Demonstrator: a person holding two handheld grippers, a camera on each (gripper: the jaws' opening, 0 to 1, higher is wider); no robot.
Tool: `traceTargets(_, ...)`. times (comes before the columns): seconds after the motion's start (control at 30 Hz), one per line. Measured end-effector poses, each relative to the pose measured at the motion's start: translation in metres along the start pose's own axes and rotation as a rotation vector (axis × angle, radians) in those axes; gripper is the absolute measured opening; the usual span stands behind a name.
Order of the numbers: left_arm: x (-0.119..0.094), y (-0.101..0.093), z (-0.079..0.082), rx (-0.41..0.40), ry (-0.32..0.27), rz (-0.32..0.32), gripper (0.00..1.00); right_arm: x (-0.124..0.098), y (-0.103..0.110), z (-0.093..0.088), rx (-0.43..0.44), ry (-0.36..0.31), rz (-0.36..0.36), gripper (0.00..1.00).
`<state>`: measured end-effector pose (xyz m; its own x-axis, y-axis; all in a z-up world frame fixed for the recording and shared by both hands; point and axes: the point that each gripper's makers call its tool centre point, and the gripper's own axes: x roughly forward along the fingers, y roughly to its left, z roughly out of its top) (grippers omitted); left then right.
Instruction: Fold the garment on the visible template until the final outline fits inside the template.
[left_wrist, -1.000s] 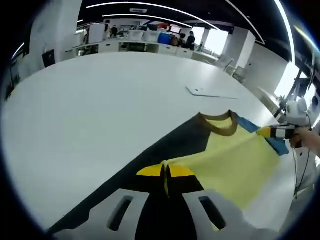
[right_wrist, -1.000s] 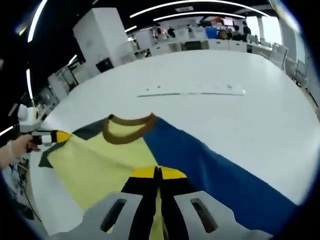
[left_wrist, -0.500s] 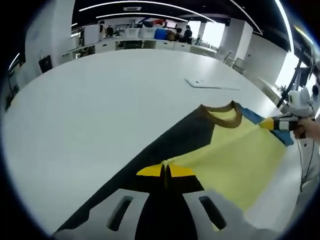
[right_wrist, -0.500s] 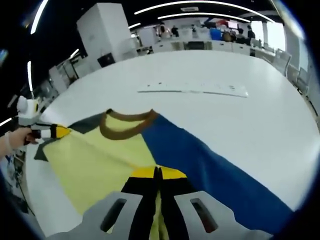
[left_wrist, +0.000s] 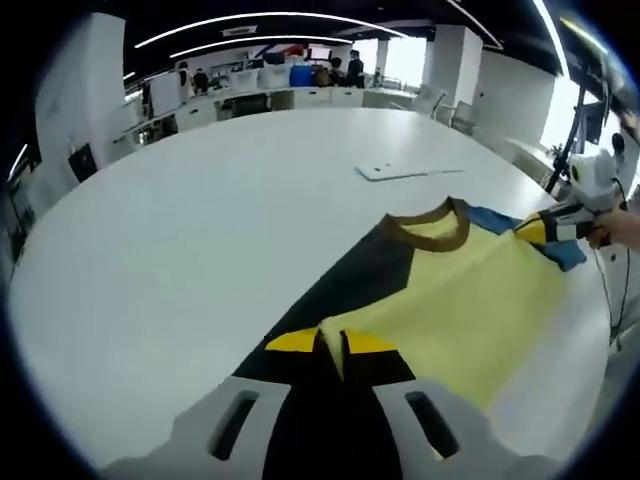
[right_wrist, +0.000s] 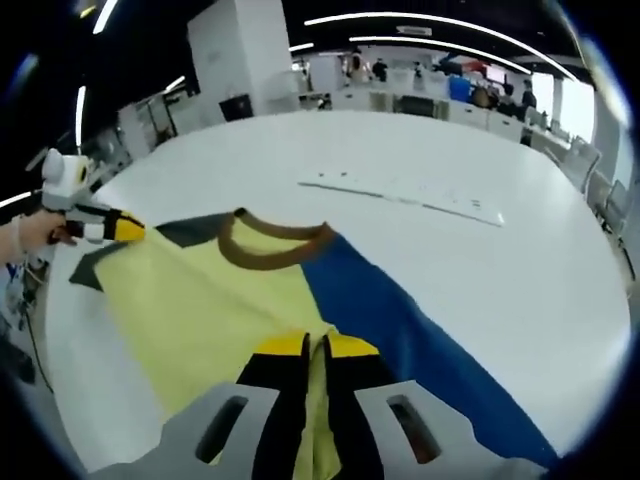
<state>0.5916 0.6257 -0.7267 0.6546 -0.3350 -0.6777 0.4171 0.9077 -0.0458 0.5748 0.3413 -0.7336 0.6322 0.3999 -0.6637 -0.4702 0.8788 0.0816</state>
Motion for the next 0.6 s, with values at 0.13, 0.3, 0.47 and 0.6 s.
traceTargets(0.13,-0.014,-0.002,0.008,0.001,-0.023,-0.009,0.06,-0.013,0.008,0.002,-0.036,0.001,0.011,0.09)
traceTargets(0.3,-0.035,-0.018,0.016,0.092,-0.035,-0.052,0.12,-0.028,0.019,0.009,-0.074,-0.019,0.033,0.14)
traceTargets(0.47,-0.056,-0.029,0.021,0.133,-0.046,-0.082,0.17,-0.042,0.023,0.024,-0.1,-0.064,0.04,0.21)
traceTargets(0.6,-0.07,-0.037,0.023,0.168,-0.046,-0.097,0.24,-0.055,0.026,0.035,-0.108,-0.106,0.042,0.26)
